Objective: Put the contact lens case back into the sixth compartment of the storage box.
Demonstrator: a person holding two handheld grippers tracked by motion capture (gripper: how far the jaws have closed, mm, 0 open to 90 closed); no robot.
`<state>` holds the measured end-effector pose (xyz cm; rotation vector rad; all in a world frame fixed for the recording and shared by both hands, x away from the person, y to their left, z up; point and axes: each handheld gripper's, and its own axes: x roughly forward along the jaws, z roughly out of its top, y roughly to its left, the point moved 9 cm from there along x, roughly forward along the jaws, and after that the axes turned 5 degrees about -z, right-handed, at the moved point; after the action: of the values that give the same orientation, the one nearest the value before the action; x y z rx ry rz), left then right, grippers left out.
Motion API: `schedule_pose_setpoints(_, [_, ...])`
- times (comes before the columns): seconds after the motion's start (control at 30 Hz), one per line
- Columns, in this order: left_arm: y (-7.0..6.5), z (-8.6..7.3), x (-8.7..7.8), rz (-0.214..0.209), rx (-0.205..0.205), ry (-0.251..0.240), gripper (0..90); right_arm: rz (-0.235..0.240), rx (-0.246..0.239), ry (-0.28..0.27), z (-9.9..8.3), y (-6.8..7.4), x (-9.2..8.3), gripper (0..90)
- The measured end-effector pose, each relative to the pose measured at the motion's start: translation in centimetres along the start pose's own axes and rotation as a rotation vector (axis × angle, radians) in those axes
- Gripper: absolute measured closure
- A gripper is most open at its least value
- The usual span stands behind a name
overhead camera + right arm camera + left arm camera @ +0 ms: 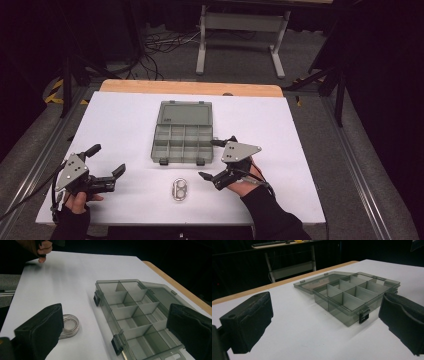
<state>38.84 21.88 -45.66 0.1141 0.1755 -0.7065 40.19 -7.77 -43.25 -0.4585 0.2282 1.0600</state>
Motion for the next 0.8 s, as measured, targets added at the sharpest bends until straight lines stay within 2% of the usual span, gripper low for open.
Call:
schedule_pose_setpoints(0.37, [0.0,0.0,0.0,0.000,0.001,0.003,0.3,0.056,-0.009,0.013,0.7,0.8,1.6,1.8])
schedule_pose_setpoints(0.8, [0.1,0.0,0.0,0.004,0.002,0.004,0.3,0.124,-0.045,0.039,1.4,2.0,3.6,1.9])
